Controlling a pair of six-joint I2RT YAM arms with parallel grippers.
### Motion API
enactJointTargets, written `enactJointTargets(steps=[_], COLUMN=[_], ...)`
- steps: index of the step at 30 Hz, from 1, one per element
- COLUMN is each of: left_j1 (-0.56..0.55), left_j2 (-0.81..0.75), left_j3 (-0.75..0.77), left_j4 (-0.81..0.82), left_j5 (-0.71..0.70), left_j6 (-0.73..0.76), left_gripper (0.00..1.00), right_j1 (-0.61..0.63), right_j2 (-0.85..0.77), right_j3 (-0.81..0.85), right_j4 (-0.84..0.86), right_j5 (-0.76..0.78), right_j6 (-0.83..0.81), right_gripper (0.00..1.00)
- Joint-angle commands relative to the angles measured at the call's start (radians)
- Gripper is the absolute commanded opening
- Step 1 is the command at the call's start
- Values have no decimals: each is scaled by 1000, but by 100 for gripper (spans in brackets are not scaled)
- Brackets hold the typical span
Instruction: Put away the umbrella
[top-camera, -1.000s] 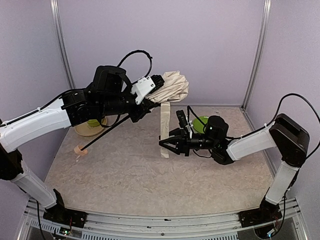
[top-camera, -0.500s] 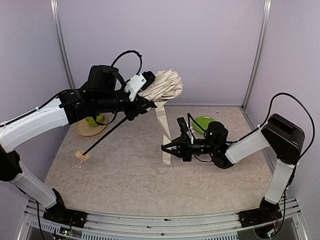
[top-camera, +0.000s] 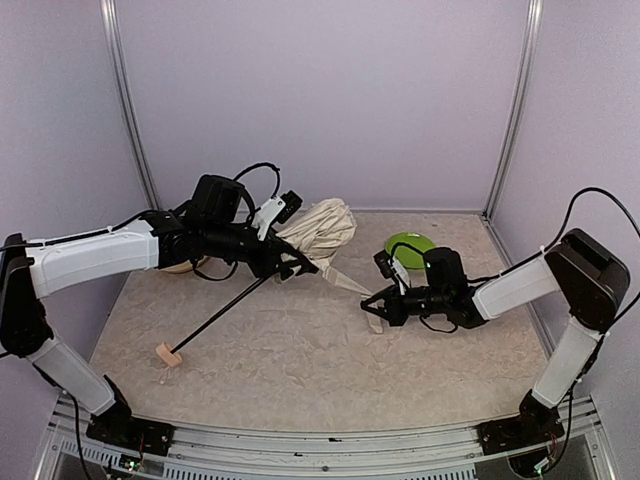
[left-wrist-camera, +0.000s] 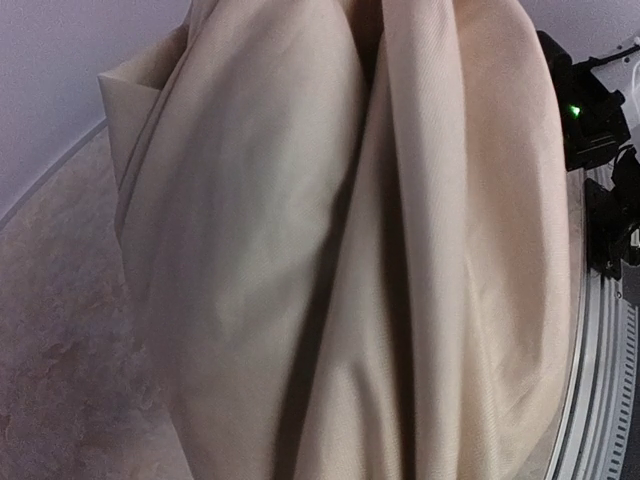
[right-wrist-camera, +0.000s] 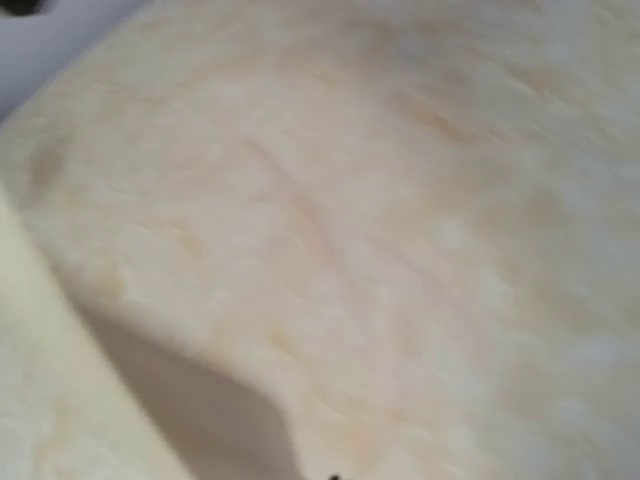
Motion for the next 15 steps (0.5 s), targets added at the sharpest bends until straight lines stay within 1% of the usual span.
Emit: enactJointTargets(steps=[1,3,5,6,8,11,13,15], left_j1=[1,10,36,44,47,54,53,53], left_j2=[-59,4,104,147,219,244,229,221], left_j3=[-22,-21,-7,-8,-34,-84,-111,-127], left_j4=[237,204,158,150,165,239,294,315], left_j5=[110,122,198,233,246,260,262,221], left_j6=[-76,-136,-195,-216,-234,-268,-265,-237], left_gripper=[0,0,0,0,0,3,8,13], right_j1=[-45,-44,-34,-26,-11,-8,-20,-47], right_j2=[16,23,34,34,18,-9,-31,-57], right_j3=[-18,-8,13,16,1,-14,-21,-35], right_j4=[-125,-109,-148,-162,-195,-292,-366,-414], right_j5=[76,48,41,44,58,123,189,226], right_j6=[-23,-5,4,3,4,12,6,20], right_gripper=[0,0,0,0,0,0,0,0])
